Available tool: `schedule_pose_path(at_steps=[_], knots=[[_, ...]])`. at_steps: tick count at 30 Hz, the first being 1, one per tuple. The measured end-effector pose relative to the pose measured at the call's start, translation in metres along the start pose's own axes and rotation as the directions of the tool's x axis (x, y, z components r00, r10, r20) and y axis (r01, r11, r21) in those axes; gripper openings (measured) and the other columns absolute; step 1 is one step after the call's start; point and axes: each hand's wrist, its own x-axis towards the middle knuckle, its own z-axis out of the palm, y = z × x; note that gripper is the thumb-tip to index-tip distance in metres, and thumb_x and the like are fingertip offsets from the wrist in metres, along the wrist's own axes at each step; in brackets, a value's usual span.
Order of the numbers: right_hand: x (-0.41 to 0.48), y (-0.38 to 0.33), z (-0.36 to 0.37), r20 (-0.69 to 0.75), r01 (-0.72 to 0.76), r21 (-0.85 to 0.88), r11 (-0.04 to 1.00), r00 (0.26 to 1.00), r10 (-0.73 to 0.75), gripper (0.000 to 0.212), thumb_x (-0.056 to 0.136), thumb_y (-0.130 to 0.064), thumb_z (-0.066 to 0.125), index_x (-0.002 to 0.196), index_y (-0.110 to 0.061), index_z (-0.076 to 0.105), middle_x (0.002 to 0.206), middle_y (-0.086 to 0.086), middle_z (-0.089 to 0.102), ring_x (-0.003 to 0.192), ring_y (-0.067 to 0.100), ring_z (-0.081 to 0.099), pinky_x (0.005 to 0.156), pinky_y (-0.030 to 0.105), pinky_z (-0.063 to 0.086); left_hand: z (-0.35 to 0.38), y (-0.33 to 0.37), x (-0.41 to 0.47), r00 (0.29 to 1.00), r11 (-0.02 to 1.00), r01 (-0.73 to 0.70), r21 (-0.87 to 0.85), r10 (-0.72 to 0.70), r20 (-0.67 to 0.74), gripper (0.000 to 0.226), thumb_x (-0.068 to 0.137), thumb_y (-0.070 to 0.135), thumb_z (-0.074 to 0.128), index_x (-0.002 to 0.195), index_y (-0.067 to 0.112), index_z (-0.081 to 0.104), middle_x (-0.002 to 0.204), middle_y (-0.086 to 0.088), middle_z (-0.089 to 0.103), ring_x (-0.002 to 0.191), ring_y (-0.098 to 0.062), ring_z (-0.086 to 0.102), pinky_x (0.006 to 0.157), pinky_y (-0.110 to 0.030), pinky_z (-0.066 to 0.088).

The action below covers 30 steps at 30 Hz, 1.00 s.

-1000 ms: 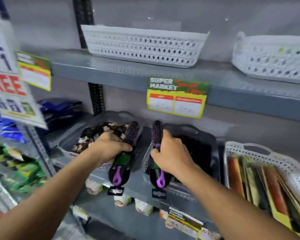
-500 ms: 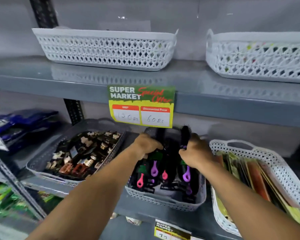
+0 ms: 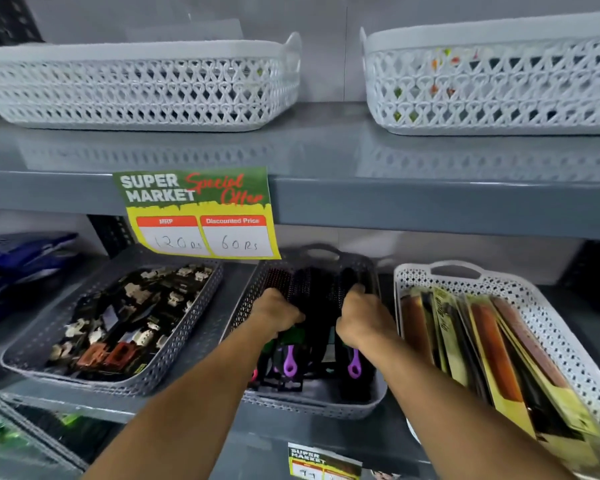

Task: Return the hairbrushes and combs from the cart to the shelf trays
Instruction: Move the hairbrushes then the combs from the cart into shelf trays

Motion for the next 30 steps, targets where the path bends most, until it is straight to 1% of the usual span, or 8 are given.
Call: schedule_pose_path(at_steps=[3,7,12,15,17,20,23,30], knots=[[0.002,-0.001,0.007,0.015,0.005,-0.041,0.999,1.0,-0.005,0.061,0.085,-0.004,0.057,0.139,0.001,0.03,0.122,0.021,0.061,0.108,0.039,0.062,0.078,0.041,0.05,-0.004,0.007,-0.009,1.0,1.0,0.005,-0.011,-0.005,-0.02,0.029,0.066,0.026,0.082,0.069,0.011,0.057,0.077,-0.017,0.067,0.081,-0.03,0.071,0.058,-0.026,0.05],[0.002,-0.002,0.013,0.041,-0.006,-0.072,0.997,0.999,0.009,0.06,0.084,0.003,0.055,0.139,0.001,0.029,0.118,0.02,0.063,0.104,0.036,0.064,0.069,0.038,0.047,-0.005,0.009,-0.011,0.998,1.0,0.003,0.025,-0.002,-0.063,0.029,0.066,0.026,0.083,0.066,0.01,0.059,0.084,-0.014,0.072,0.085,-0.028,0.071,0.064,-0.025,0.049],[0.005,-0.002,0.012,0.059,-0.007,-0.078,0.997,0.998,0.012,0.068,0.085,0.004,0.054,0.144,0.001,0.021,0.125,0.02,0.06,0.11,0.036,0.061,0.075,0.04,0.048,-0.005,0.008,-0.011,0.997,0.998,-0.004,0.057,0.009,-0.078,0.03,0.065,0.028,0.084,0.078,0.005,0.069,0.085,-0.012,0.072,0.082,-0.026,0.07,0.066,-0.026,0.051],[0.004,-0.001,0.01,0.061,-0.007,-0.087,0.996,0.998,0.012,0.07,0.084,0.005,0.052,0.146,0.001,0.018,0.126,0.021,0.059,0.112,0.036,0.06,0.074,0.039,0.047,-0.003,0.014,-0.012,0.997,0.999,-0.015,0.041,0.018,-0.072,0.027,0.066,0.029,0.082,0.07,0.008,0.066,0.076,-0.01,0.068,0.074,-0.025,0.067,0.066,-0.026,0.052],[0.005,-0.001,0.008,0.059,-0.004,-0.098,0.995,0.998,0.01,0.071,0.083,0.007,0.052,0.146,0.001,0.019,0.128,0.022,0.057,0.114,0.037,0.059,0.081,0.041,0.049,0.0,0.02,-0.014,0.996,0.999,-0.036,0.039,0.039,-0.077,0.027,0.066,0.029,0.081,0.074,0.006,0.069,0.079,-0.01,0.07,0.079,-0.025,0.068,0.068,-0.025,0.053],[0.006,0.0,0.003,0.039,-0.007,-0.093,0.996,0.999,0.01,0.062,0.082,0.007,0.053,0.139,0.004,0.028,0.129,0.024,0.057,0.115,0.039,0.058,0.085,0.043,0.049,0.009,0.029,-0.018,0.994,0.996,-0.07,0.062,0.075,-0.083,0.029,0.066,0.026,0.077,0.085,0.005,0.072,0.091,-0.012,0.073,0.088,-0.027,0.069,0.076,-0.028,0.056],[0.007,-0.001,0.001,0.016,-0.018,-0.082,0.997,1.0,0.019,0.045,0.086,0.006,0.047,0.13,0.004,0.037,0.126,0.024,0.058,0.114,0.04,0.059,0.082,0.043,0.048,0.021,0.033,-0.021,0.991,0.993,-0.078,0.093,0.087,-0.101,0.022,0.072,0.021,0.066,0.085,0.003,0.068,0.098,-0.015,0.072,0.093,-0.03,0.068,0.074,-0.027,0.054],[0.009,0.0,0.007,0.004,-0.04,-0.065,0.997,0.999,0.04,0.039,0.09,0.007,0.036,0.129,0.005,0.039,0.124,0.025,0.06,0.111,0.04,0.061,0.075,0.041,0.046,0.031,0.038,-0.026,0.991,0.984,-0.064,0.166,0.083,-0.105,0.007,0.077,0.012,0.06,0.074,0.006,0.059,0.1,-0.014,0.069,0.088,-0.031,0.066,0.069,-0.029,0.051]])
